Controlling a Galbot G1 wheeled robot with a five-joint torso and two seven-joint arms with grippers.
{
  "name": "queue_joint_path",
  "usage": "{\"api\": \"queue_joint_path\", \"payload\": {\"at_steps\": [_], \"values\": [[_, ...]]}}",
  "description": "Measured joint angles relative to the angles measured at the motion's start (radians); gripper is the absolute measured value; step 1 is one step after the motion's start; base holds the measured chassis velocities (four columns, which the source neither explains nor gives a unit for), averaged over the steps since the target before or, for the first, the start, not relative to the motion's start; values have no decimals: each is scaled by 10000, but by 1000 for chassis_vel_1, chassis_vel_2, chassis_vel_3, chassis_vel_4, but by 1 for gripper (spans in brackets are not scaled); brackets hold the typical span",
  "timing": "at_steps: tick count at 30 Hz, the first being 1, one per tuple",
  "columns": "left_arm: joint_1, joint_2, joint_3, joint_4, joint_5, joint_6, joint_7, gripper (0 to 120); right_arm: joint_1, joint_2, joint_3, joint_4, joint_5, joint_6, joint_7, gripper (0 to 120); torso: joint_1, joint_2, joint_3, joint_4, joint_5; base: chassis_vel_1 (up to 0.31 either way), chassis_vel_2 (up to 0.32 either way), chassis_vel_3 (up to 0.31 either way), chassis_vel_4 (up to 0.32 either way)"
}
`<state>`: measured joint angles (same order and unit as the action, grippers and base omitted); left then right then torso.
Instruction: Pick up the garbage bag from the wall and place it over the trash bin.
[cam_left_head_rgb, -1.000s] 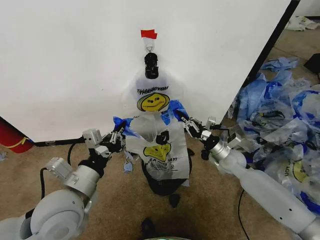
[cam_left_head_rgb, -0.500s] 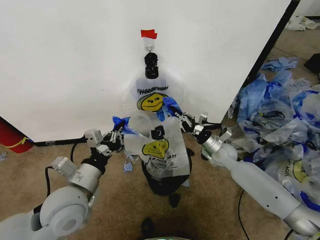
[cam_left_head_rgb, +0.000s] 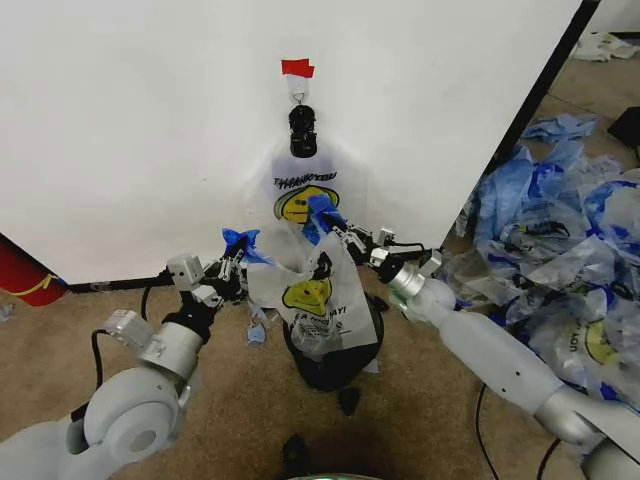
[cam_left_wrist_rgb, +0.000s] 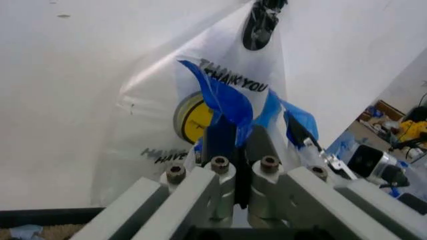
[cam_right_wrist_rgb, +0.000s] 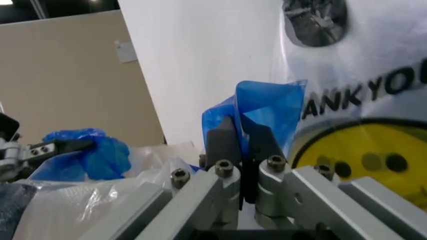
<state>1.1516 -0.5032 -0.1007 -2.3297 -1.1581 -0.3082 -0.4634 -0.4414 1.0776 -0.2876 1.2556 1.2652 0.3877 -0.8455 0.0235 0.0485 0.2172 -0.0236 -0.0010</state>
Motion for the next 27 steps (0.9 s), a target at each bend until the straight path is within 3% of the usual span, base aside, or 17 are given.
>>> {"api": "queue_joint_path", "payload": {"at_steps": [7, 27], "values": [[26, -104, -36, -64, 11, -13, -5, 0, 199, 106, -64, 329, 85, -121, 87, 0, -1, 0, -1, 1, -1, 0, 0, 0, 0], [202, -247, -19, -229, 216, 0, -23, 0, -1309, -619, 245, 963, -470, 150, 63, 0, 0, 0, 0, 1, 4, 0, 0, 0, 0]]}}
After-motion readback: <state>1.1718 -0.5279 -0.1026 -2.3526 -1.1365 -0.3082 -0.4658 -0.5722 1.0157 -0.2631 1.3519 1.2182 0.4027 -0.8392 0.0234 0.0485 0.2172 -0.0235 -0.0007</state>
